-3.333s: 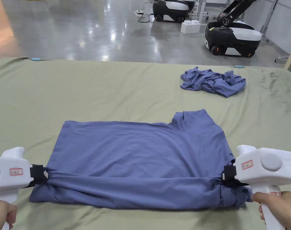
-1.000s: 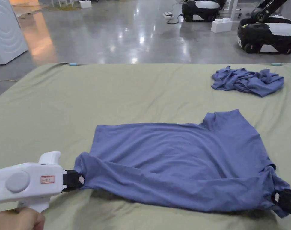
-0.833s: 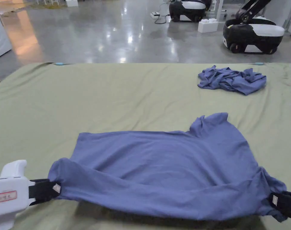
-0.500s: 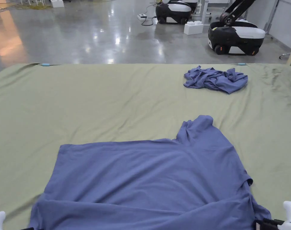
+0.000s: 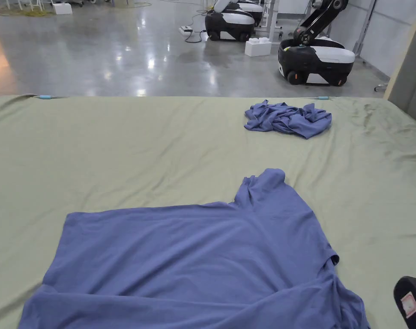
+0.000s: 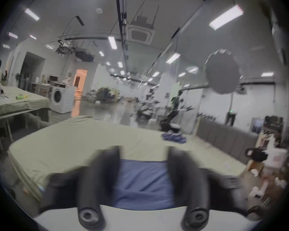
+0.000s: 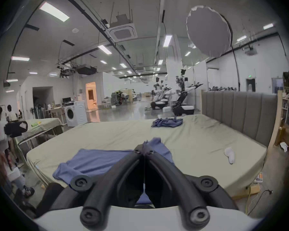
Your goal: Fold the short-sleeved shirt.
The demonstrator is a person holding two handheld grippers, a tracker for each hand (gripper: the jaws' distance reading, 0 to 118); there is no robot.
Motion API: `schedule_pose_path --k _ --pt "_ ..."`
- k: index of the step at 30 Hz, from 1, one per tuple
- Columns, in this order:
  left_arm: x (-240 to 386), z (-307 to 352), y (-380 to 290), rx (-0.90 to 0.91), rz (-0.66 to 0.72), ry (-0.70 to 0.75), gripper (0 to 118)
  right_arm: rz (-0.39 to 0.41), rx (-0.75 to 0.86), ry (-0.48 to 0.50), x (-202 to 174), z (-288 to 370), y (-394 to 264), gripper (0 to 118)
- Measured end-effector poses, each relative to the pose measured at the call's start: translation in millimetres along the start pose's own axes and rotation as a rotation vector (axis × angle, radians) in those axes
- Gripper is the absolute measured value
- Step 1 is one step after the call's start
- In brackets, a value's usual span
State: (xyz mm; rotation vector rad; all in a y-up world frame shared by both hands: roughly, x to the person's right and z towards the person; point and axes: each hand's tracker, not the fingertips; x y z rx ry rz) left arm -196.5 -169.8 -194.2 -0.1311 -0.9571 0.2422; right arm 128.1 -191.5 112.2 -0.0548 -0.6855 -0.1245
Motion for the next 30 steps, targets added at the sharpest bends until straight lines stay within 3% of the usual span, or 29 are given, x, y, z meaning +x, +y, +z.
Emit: schedule_pose_path --k 1,3,5,9,10,12,13,14,16,17,20,22,23,24,25,26,27,28,30 --pt "7 -4 -9 0.024 -0.029 0.093 0 -0.028 -0.016 0.099 0 -1 6 2" --pt "2 -13 -17 -0.077 0.020 -0.050 0 0.010 -0.028 0.055 -6 -8 12 2" --pt "-7 -10 -11 -0.074 -0.020 0.031 0 0.002 -0.018 0.083 -2 -19 13 2" --pt "-20 -11 -20 -0.115 -0.002 0.016 0 0.032 -0.041 0.055 20 -97 39 4" --pt "-21 -12 -22 -0.121 -0.001 0.024 0 0.018 -0.075 0.063 31 -131 42 18" --pt "-28 -16 -28 -0.149 0.003 0.028 0 -0.013 -0.254 -0.002 56 -234 35 102" --pt "-17 -23 -27 -0.169 0.002 0.034 0 -0.036 -0.386 -0.032 69 -289 25 118" --pt "-17 -27 -29 -0.185 0.008 0.043 0 -0.026 -0.470 -0.082 83 -338 9 118" --pt "-17 -36 -36 -0.206 0.014 0.039 0 -0.055 -0.812 -0.062 119 -441 -45 117" --pt "-21 -38 -39 -0.220 0.011 0.055 0 -0.044 -0.914 -0.092 128 -472 -67 109" --pt "-27 -51 -45 -0.258 0.022 0.062 0 -0.054 -1.040 -0.123 141 -510 -125 87" --pt "-22 -72 -46 -0.291 0.014 0.097 0 -0.101 -1.045 -0.121 140 -504 -139 85" --pt "-27 -82 -46 -0.301 0.019 0.114 20 -0.032 -0.973 -0.116 136 -496 -133 74" --pt "-36 -99 -46 -0.306 0.019 0.116 50 -0.005 -0.995 -0.105 134 -492 -128 55" --pt "-57 -115 -45 -0.331 0.024 0.099 86 0.012 -0.998 -0.108 133 -489 -122 21" --pt "-79 -143 -43 -0.366 0.036 0.087 105 0.046 -0.969 -0.117 133 -483 -114 7" --pt "-100 -178 -42 -0.381 0.036 0.111 105 0.028 -0.937 -0.068 136 -478 -108 7" --pt "-120 -210 -43 -0.365 0.034 0.134 105 -0.055 -0.934 -0.035 128 -476 -100 7" --pt "-161 -303 -50 -0.504 0.068 0.185 105 -0.060 -0.964 -0.032 127 -474 -101 7"
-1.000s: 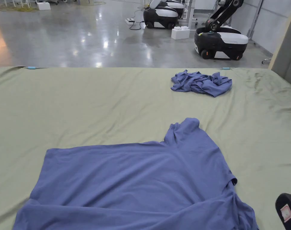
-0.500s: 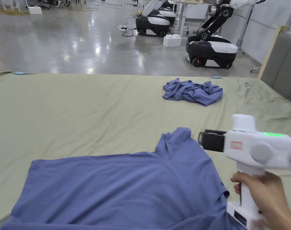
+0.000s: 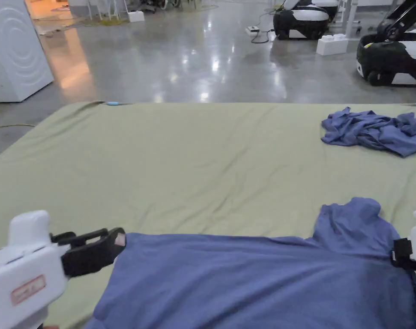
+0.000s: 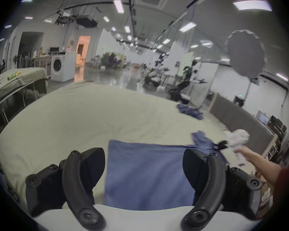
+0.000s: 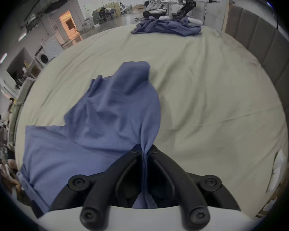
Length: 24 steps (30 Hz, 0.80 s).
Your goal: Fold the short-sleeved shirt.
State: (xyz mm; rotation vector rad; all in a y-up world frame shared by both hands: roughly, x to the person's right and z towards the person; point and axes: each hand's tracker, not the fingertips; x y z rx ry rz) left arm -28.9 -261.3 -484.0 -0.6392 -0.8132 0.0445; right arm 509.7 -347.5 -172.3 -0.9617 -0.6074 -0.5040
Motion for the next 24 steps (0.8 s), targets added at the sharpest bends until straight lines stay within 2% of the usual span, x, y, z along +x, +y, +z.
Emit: schedule_pose_path --k 1,2,4,7,9,10,11,12,13,14,15,16,17,18,20,24 --pt "-13 -40 12 -0.079 0.025 0.017 105 0.008 -0.003 -0.011 -3 -1 -1 7" --pt "-22 -85 21 -0.186 0.037 0.093 105 0.028 -0.004 -0.017 -12 1 -3 7" --pt "-47 -154 18 -0.353 0.085 0.180 105 0.018 -0.012 -0.010 -14 -4 -7 7" --pt "-45 -209 0 -0.555 -0.027 0.204 105 0.013 -0.022 -0.016 -17 -12 -10 7" --pt "-32 -223 -13 -0.588 -0.133 0.249 106 0.020 -0.019 -0.018 -21 -10 -10 7" --pt "-29 -214 -8 -0.504 -0.134 0.246 106 0.024 -0.021 -0.020 -18 -14 -5 7" --pt "-29 -204 -7 -0.480 -0.106 0.235 101 0.025 -0.020 -0.019 -18 -12 -5 7" --pt "-26 -197 -4 -0.462 -0.100 0.215 81 0.023 -0.018 -0.013 -18 -9 -5 7" --pt "-18 -183 -2 -0.412 -0.150 0.201 43 0.032 -0.005 -0.004 -19 -4 -6 7" --pt "-13 -177 -2 -0.389 -0.185 0.150 1 0.037 0.007 0.001 -18 -1 -6 7" --pt "-3 -169 -1 -0.350 -0.209 0.134 1 0.032 0.021 0.015 -18 4 -7 7" --pt "1 -165 0 -0.415 -0.211 0.129 1 0.017 0.046 0.041 -19 12 -9 7" --pt "3 -161 0 -0.455 -0.191 0.061 1 0.016 0.073 0.070 -20 22 -11 7" --pt "7 -149 0 -0.431 -0.194 0.033 1 0.035 0.108 0.107 -19 33 -12 7" --pt "6 -121 6 -0.350 -0.226 0.078 1 0.061 0.183 0.162 -22 67 -20 7" --pt "-7 -36 11 -0.235 -0.111 -0.075 1 0.107 0.260 0.256 -9 133 -50 7"
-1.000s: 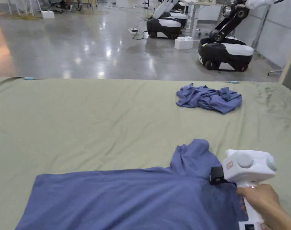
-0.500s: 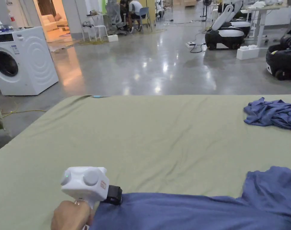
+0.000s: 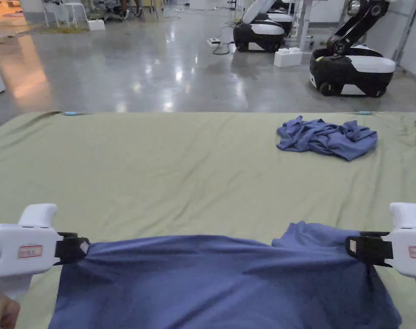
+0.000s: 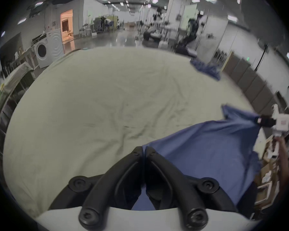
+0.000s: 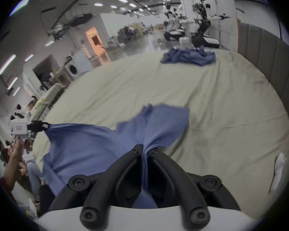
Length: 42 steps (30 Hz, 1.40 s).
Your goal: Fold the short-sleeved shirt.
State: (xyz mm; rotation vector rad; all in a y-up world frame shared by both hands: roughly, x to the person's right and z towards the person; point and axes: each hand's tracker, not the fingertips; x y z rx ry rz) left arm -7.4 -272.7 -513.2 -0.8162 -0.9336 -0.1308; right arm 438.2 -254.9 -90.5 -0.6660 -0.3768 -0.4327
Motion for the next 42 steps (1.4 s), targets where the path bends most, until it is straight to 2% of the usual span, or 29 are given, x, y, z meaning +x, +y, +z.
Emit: schedule_pose_path --k 3,6,8,9,14,17,19,20,21,22,23,24,25,26,27,29,30,31,32,33,34,35,36,37,38,39,41,42 --pt "3 65 -34 0.045 -0.013 -0.021 1 0.050 0.044 0.018 -4 56 -33 7" --pt "-4 115 -81 0.070 0.037 -0.103 1 0.011 0.046 0.056 -3 100 -79 7" --pt "-16 131 -109 0.072 0.058 -0.101 1 -0.030 0.010 0.065 1 114 -112 7" --pt "-18 133 -126 0.047 0.057 -0.114 1 -0.073 -0.009 0.066 5 115 -133 7" --pt "-31 99 -186 -0.087 0.089 -0.074 1 -0.146 -0.159 0.002 20 87 -222 7" --pt "-42 86 -201 -0.089 0.117 -0.073 1 -0.172 -0.097 0.006 23 82 -240 7" --pt "-39 88 -205 -0.061 0.128 -0.058 3 -0.135 -0.049 0.004 17 87 -239 7" --pt "-40 87 -203 -0.056 0.137 -0.068 20 -0.114 -0.068 -0.021 16 86 -235 15" --pt "-42 86 -201 -0.057 0.153 -0.073 50 -0.114 -0.082 -0.041 14 87 -232 35" --pt "-45 87 -199 -0.064 0.196 -0.090 78 -0.100 -0.124 -0.075 9 92 -228 65" --pt "-41 95 -199 -0.056 0.225 -0.109 88 -0.080 -0.151 -0.127 1 99 -222 96" --pt "-37 110 -194 0.004 0.233 -0.083 88 -0.026 -0.098 -0.236 -14 115 -216 100" --pt "-27 127 -187 0.061 0.210 -0.029 88 0.079 0.030 -0.291 -32 134 -209 98" --pt "-6 157 -179 0.204 0.133 0.027 88 0.173 0.205 -0.351 -58 162 -203 98" --pt "19 186 -174 0.366 0.041 0.041 88 0.220 0.370 -0.379 -83 183 -198 98" --pt "64 235 -167 0.620 -0.056 0.070 88 0.292 0.659 -0.338 -125 214 -195 101" --pt "86 256 -166 0.728 -0.105 0.066 88 0.315 0.744 -0.356 -147 224 -194 100" --pt "108 270 -168 0.811 -0.150 0.067 87 0.297 0.795 -0.394 -166 229 -191 92" --pt "125 282 -170 0.874 -0.163 0.080 82 0.263 0.800 -0.395 -179 233 -189 59" --pt "139 290 -169 0.894 -0.154 0.090 77 0.277 0.838 -0.313 -187 238 -188 41" --pt "147 296 -168 0.896 -0.154 0.076 77 0.260 0.857 -0.305 -196 237 -186 41" --pt "151 292 -162 0.882 -0.155 0.032 30 0.196 0.920 -0.330 -204 240 -191 3" --pt "160 292 -167 0.911 -0.149 0.136 0 0.188 0.910 -0.223 -205 243 -190 2" --pt "160 293 -163 0.869 -0.148 0.101 0 0.192 0.867 -0.231 -211 241 -185 2" --pt "161 290 -161 0.800 -0.160 0.005 0 0.181 0.846 -0.274 -213 237 -183 2" --pt "157 291 -163 0.849 -0.139 0.063 0 0.174 0.845 -0.219 -210 235 -185 2" --pt "158 289 -164 0.816 -0.146 0.033 0 0.156 0.811 -0.224 -211 231 -182 2" --pt "156 289 -165 0.790 -0.128 0.080 0 0.156 0.783 -0.202 -211 228 -181 2"
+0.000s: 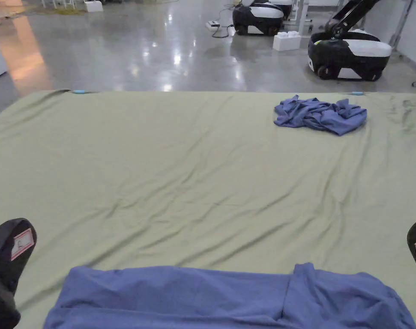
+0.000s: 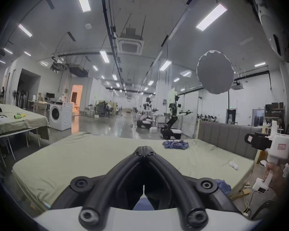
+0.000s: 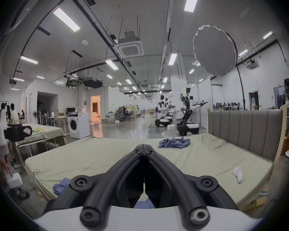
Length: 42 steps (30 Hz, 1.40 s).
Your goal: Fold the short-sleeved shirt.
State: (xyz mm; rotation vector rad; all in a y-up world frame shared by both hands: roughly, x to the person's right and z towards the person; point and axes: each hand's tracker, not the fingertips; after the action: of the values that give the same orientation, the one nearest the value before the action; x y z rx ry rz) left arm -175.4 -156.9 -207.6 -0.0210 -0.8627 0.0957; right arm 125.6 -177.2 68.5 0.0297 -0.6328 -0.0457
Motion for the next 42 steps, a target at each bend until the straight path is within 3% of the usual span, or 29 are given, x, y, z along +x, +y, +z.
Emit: schedule_pose_path --k 3,4,6,7,8,10,12,14,16,18,21,22,23,24,25,27,28,30,31,34,38,42 --pt "-15 -4 -15 -0.099 0.068 -0.016 0 0.013 -0.053 0.009 -3 -6 -6 2" --pt "-24 -8 -16 -0.143 0.103 -0.038 7 0.004 -0.088 0.041 -3 -8 -8 2" --pt "-61 -47 -36 -0.287 0.234 -0.142 96 -0.017 -0.131 0.068 -4 -11 -15 2" --pt "-80 -63 -46 -0.386 0.264 -0.180 113 -0.025 -0.152 0.084 -4 -12 -18 2" --pt "-106 -83 -61 -0.448 0.353 -0.243 114 -0.041 -0.169 0.114 -5 -13 -21 2" --pt "-155 -113 -99 -0.659 0.636 -0.281 114 -0.044 -0.185 0.114 -8 -15 -25 2" --pt "-203 -140 -148 -0.832 0.717 -0.121 114 -0.060 -0.212 0.147 -12 -17 -28 2" --pt "-198 -151 -174 -1.014 0.741 -0.098 114 -0.063 -0.218 0.150 -16 -18 -30 2" --pt "-200 -159 -199 -1.053 0.805 -0.152 114 -0.054 -0.231 0.153 -21 -20 -30 2" --pt "-236 -174 -218 -0.937 0.870 -0.198 115 -0.050 -0.238 0.155 -25 -23 -31 2" --pt "-229 -177 -231 -0.913 1.123 -0.303 106 -0.061 -0.254 0.164 -26 -25 -32 2" --pt "-225 -179 -238 -0.942 1.138 -0.323 106 -0.060 -0.259 0.165 -26 -26 -32 2" --pt "-221 -182 -243 -0.968 1.085 -0.315 81 -0.057 -0.264 0.164 -26 -27 -32 2" --pt "-215 -186 -248 -1.013 0.973 -0.276 30 -0.053 -0.266 0.163 -26 -26 -32 2" --pt "-209 -189 -244 -0.993 0.930 -0.210 9 -0.053 -0.268 0.163 -26 -26 -32 2" --pt "-202 -193 -243 -0.931 1.033 -0.234 9 -0.058 -0.271 0.167 -24 -24 -29 2" --pt "-197 -193 -237 -0.929 1.007 -0.216 9 -0.056 -0.271 0.167 -24 -21 -28 2" --pt "-175 -194 -204 -0.933 0.770 -0.284 9 -0.045 -0.275 0.159 -23 -20 -28 2" --pt "-160 -195 -192 -0.935 0.717 -0.300 9 -0.044 -0.279 0.156 -22 -21 -28 2" --pt "-88 -201 -153 -0.920 0.725 -0.456 9 -0.051 -0.289 0.150 -24 -27 -35 2" --pt "-12 -229 -170 -0.998 0.674 -0.573 9 -0.072 -0.294 0.144 -24 -27 -34 2" --pt "49 -251 -201 -1.043 0.623 -0.576 9 -0.065 -0.297 0.128 -24 -27 -35 2"
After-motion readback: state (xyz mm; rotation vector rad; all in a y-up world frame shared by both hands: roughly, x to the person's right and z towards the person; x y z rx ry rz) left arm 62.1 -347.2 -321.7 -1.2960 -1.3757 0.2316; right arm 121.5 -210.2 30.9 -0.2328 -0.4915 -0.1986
